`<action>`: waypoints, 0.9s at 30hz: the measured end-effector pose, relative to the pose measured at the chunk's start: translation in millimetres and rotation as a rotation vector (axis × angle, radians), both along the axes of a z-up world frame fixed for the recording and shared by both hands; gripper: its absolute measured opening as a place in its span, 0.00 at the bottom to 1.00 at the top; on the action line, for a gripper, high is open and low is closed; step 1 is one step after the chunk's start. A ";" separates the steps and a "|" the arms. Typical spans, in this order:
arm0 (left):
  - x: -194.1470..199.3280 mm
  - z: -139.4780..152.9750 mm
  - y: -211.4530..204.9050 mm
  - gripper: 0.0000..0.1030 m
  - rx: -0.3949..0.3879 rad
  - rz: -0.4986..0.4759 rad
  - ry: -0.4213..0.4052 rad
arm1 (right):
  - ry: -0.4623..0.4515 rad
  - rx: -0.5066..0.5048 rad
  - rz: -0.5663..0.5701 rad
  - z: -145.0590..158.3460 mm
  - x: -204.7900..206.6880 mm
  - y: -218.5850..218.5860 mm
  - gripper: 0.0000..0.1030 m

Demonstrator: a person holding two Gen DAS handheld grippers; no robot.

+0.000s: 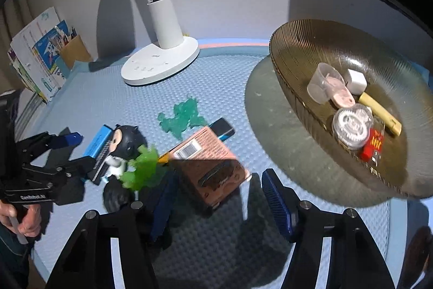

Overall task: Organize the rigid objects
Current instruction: 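Grasp the blue box with left tool while right tool grasps pink box, then carry blue box with left tool while right tool carries pink box into bowl, release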

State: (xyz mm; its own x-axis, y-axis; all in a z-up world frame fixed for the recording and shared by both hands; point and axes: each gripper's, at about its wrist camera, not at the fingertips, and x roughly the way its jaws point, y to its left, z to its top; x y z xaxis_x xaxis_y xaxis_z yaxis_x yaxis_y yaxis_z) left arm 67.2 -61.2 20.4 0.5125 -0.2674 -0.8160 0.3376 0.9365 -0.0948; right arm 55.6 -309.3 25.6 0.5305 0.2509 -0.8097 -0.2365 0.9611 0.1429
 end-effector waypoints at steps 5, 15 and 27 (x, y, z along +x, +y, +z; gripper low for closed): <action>7.0 -7.5 12.6 0.60 0.026 0.041 0.022 | -0.009 -0.076 0.052 -7.8 9.4 11.7 0.61; 6.8 -8.5 -3.7 0.59 0.072 0.008 -0.011 | -0.012 -0.059 0.050 -14.9 18.2 11.8 0.61; -35.1 -3.0 14.9 0.20 0.029 0.041 -0.023 | -0.024 -0.055 -0.027 -6.6 -36.6 -5.6 0.40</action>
